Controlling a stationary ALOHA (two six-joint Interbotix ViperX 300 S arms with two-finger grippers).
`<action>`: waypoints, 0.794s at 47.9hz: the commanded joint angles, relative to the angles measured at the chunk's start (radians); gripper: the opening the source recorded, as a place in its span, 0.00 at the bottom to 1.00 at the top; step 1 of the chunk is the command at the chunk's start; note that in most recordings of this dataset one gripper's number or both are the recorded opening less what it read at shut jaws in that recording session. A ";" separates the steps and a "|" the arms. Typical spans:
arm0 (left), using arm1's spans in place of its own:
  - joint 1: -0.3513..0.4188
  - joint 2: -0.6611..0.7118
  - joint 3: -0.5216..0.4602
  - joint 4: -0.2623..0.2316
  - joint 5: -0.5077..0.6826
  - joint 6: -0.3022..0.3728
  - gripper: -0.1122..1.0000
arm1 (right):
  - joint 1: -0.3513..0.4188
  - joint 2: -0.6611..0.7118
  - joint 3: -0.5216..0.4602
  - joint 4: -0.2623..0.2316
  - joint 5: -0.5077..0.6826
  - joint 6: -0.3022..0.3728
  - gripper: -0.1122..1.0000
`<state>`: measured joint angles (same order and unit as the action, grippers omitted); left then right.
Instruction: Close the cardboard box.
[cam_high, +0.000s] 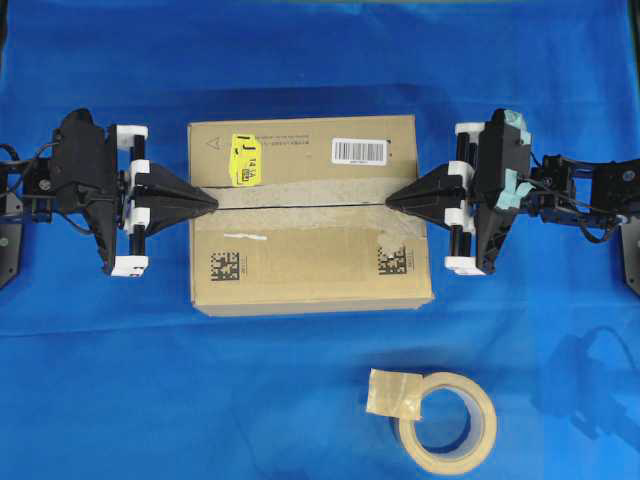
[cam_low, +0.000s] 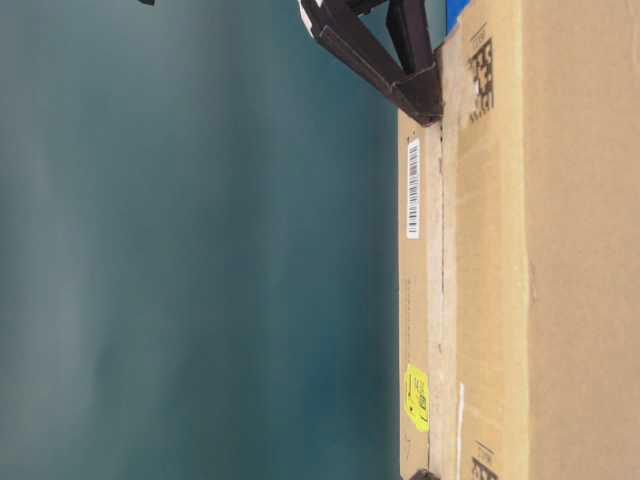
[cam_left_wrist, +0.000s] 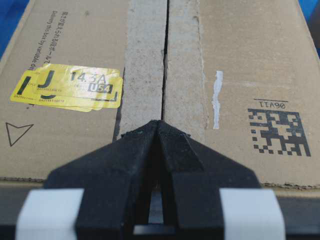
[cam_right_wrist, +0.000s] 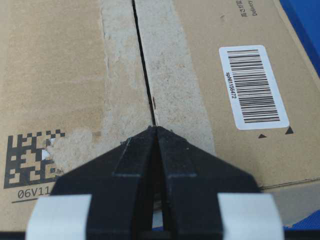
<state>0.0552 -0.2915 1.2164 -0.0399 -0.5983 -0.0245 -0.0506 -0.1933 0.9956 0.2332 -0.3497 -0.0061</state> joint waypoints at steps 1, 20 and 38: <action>0.002 -0.003 -0.008 -0.002 -0.005 -0.002 0.10 | -0.008 -0.005 -0.012 0.003 -0.006 0.000 0.10; 0.002 0.000 -0.011 -0.002 0.005 -0.008 0.10 | -0.008 -0.005 -0.011 0.002 -0.006 0.000 0.10; 0.002 0.000 -0.012 -0.002 0.005 -0.008 0.10 | -0.008 -0.011 -0.006 0.002 -0.006 0.000 0.10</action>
<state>0.0552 -0.2884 1.2164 -0.0399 -0.5906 -0.0307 -0.0522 -0.1933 0.9956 0.2332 -0.3482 -0.0061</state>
